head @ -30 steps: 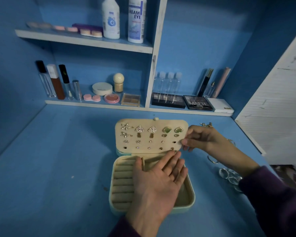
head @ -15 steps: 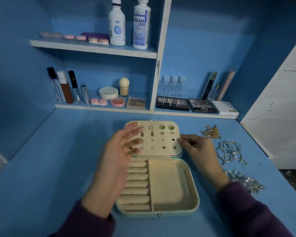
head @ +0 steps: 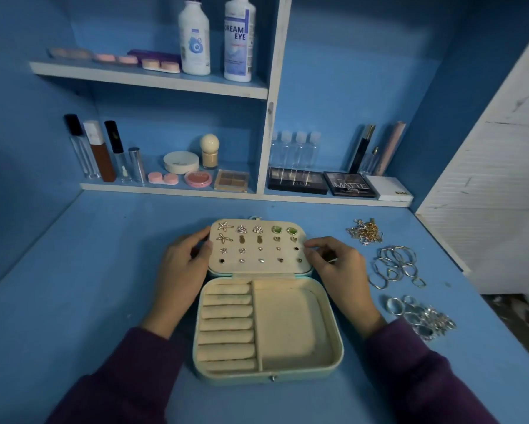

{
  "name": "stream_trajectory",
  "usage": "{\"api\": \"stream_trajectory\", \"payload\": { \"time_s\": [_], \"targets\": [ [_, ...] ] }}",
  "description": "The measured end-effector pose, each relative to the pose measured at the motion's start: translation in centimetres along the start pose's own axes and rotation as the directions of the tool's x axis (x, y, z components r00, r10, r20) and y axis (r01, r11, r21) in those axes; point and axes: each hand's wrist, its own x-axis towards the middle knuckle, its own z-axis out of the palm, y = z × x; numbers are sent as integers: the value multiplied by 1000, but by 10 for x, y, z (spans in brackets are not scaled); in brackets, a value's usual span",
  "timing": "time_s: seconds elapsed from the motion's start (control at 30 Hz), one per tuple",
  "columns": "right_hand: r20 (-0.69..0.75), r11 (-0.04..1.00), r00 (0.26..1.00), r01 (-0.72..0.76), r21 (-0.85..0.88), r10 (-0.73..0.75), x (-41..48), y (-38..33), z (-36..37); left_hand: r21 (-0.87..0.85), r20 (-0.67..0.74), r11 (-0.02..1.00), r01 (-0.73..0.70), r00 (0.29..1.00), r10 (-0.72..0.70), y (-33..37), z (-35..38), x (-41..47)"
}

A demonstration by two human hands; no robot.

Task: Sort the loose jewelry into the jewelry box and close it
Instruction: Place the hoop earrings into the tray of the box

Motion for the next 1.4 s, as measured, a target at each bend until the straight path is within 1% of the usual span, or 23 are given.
{"api": "stream_trajectory", "payload": {
  "time_s": [0.07, 0.13, 0.23, 0.37, 0.47, 0.6, 0.73, 1.0, 1.2, 1.3, 1.4],
  "targets": [
    [42, 1000, 999, -9, -16, 9, 1, -3, -3, 35, 6, 999, -16, 1000, 16, -1, 0, 0],
    [114, 1000, 993, -20, -22, 22, 0, -7, -10, 42, -6, 999, -14, 1000, 14, -2, -1, 1],
    [176, 998, 984, 17, -56, -7, -1, -13, -30, 45, -20, 999, -22, 1000, 23, -2, 1, 1],
    [197, 977, 980, 72, -202, -31, 7, -14, -70, 54, -11, 997, -51, 999, 51, -4, 1, 0],
    [194, 944, 981, 65, -325, -1, 17, -2, -104, 52, -8, 997, -55, 998, 56, -4, 2, 0],
    [187, 864, 981, 42, -503, 61, 26, 23, -133, 41, -11, 997, -59, 998, 59, -4, 3, 1],
    [165, 813, 978, -5, -582, 124, 29, 47, -140, 31, -9, 997, -71, 997, 71, -5, 3, 0],
    [206, 787, 959, -27, -616, 194, 39, 55, -133, 50, 2, 996, -78, 997, 78, -6, 3, 1],
    [200, 800, 966, -10, -601, 162, 40, 53, -127, 62, -8, 996, -66, 998, 67, -5, 3, 0],
    [172, 854, 977, -19, -520, 126, 36, 39, -130, 67, -12, 996, -64, 998, 65, -4, 3, 0],
    [136, 931, 989, 2, -365, 51, 27, 12, -125, 82, -22, 995, -64, 998, 66, -2, 4, 0]
  ]
}}
